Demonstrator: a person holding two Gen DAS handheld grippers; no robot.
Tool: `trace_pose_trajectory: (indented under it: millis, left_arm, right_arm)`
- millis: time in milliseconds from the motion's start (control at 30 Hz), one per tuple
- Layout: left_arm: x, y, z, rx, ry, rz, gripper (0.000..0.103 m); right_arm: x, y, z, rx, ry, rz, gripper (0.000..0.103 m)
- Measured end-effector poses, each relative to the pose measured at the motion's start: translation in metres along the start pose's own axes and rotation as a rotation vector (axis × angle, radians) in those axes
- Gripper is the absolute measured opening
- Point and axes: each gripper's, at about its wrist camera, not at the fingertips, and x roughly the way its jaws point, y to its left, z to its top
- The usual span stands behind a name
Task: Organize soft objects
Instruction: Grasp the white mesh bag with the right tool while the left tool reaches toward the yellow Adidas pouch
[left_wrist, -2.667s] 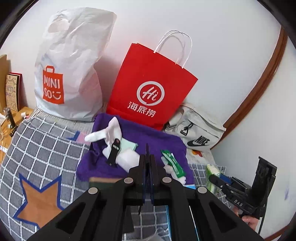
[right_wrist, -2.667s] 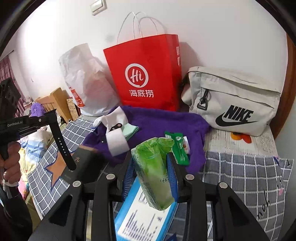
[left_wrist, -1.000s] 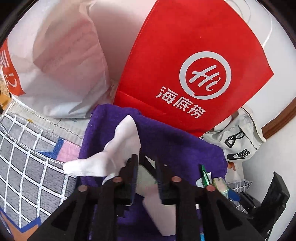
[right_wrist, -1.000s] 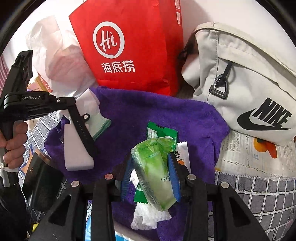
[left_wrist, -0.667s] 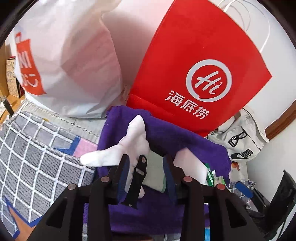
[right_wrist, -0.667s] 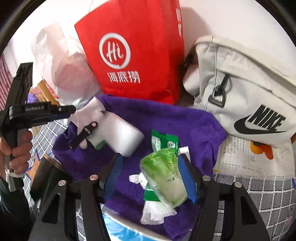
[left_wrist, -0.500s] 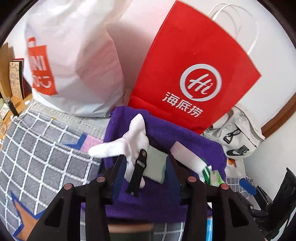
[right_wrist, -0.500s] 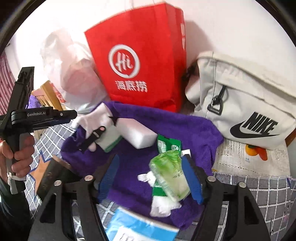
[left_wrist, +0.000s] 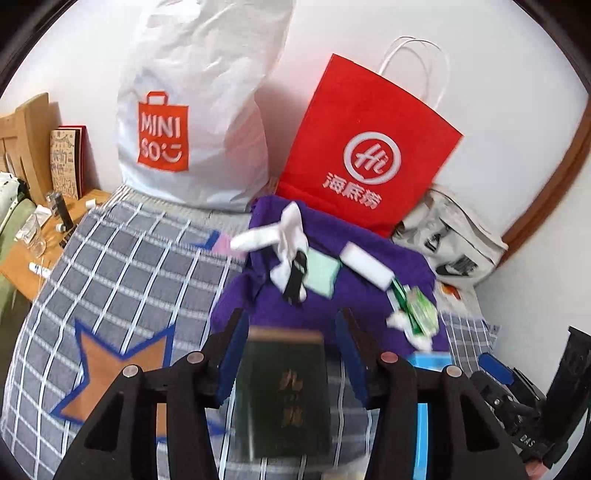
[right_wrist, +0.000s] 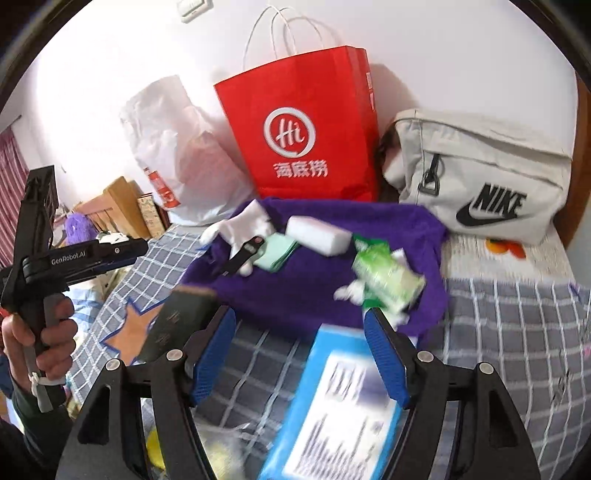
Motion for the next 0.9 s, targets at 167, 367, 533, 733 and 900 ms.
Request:
trace_pose_trajectory:
  millis: [167, 367, 533, 733, 900]
  left_arm:
    - [-0.023, 0.012, -0.032, -0.003, -0.011, 0.015, 0.047]
    - [-0.032, 0.026, -0.072, -0.024, 0.007, 0.031, 0.048]
    - [-0.033, 0.034, -0.098, -0.018, 0.037, 0.035, 0.048]
    - [-0.033, 0.045, -0.121, -0.006, 0.047, 0.036, 0.052]
    - [-0.032, 0.054, -0.129, -0.002, 0.052, 0.021, 0.052]
  right_arm:
    - [-0.017, 0.025, -0.034, -0.014, 0.043, 0.032, 0.072]
    - [-0.019, 0.058, -0.086, -0.038, 0.114, 0.065, 0.072]
    - [-0.007, 0.07, -0.116, -0.021, 0.17, 0.071, 0.073]
    - [0.012, 0.071, -0.128, 0.002, 0.207, 0.003, 0.075]
    - [0.022, 0.072, -0.129, 0.02, 0.203, -0.038, 0.082]
